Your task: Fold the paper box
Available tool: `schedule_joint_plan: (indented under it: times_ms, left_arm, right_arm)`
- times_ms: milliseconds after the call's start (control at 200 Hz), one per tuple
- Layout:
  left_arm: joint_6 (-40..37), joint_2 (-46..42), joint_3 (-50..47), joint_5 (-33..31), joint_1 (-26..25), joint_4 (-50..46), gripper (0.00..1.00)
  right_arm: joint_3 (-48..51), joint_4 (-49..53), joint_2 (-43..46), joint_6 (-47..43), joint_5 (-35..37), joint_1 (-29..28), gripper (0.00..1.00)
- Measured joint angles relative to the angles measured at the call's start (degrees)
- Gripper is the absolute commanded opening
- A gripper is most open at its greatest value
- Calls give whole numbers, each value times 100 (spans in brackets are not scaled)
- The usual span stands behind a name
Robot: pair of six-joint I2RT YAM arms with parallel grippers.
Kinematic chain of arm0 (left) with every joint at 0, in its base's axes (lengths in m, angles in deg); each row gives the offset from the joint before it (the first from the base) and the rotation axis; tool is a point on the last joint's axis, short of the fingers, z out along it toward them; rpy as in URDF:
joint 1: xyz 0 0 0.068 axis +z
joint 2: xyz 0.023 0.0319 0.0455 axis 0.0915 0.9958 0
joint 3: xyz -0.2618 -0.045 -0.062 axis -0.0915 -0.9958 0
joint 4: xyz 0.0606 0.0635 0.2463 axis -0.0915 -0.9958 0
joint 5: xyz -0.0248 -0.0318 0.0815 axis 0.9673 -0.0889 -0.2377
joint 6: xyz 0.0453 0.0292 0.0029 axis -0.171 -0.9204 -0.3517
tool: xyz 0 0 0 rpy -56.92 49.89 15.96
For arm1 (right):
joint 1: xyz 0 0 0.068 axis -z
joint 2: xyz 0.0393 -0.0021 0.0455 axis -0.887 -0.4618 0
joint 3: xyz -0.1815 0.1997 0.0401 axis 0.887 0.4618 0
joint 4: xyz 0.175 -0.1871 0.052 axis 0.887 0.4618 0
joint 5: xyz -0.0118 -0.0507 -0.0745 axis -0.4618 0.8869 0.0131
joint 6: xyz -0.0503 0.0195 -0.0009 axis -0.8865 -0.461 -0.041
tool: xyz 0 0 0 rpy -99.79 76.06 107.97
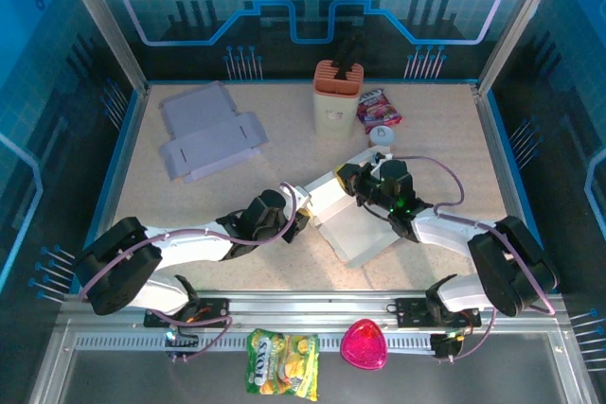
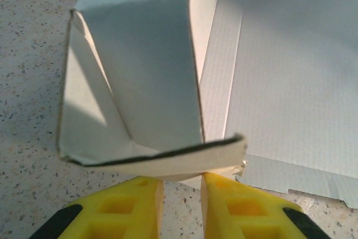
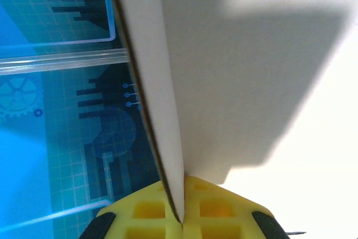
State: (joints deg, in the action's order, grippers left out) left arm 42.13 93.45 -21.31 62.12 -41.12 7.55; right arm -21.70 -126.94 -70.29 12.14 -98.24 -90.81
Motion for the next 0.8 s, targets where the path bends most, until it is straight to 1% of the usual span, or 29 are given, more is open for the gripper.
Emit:
schedule_joint_plan:
  times_ms: [215,440,505,645,800]
  left_arm:
    - [-72,0,74,-109,-44,-15,24]
    - [-72,2,177,-175,-98,-4,23]
    - [-70,26,197,-219,-107,-7,25]
    - [-39,210,286,-400,-127,7,33]
    - [74,330,289,-621,-127,107,35]
  right_arm:
    - [125,-448,-203,140,-39,-2,0]
    - [223,-647,-245,199,-59,-11,0]
    - [245,-682,-245,214,-55,-11,0]
    - [273,-748,-267,214,-37,-11,0]
    - [354,-1056,-452,229,-37,-17,0]
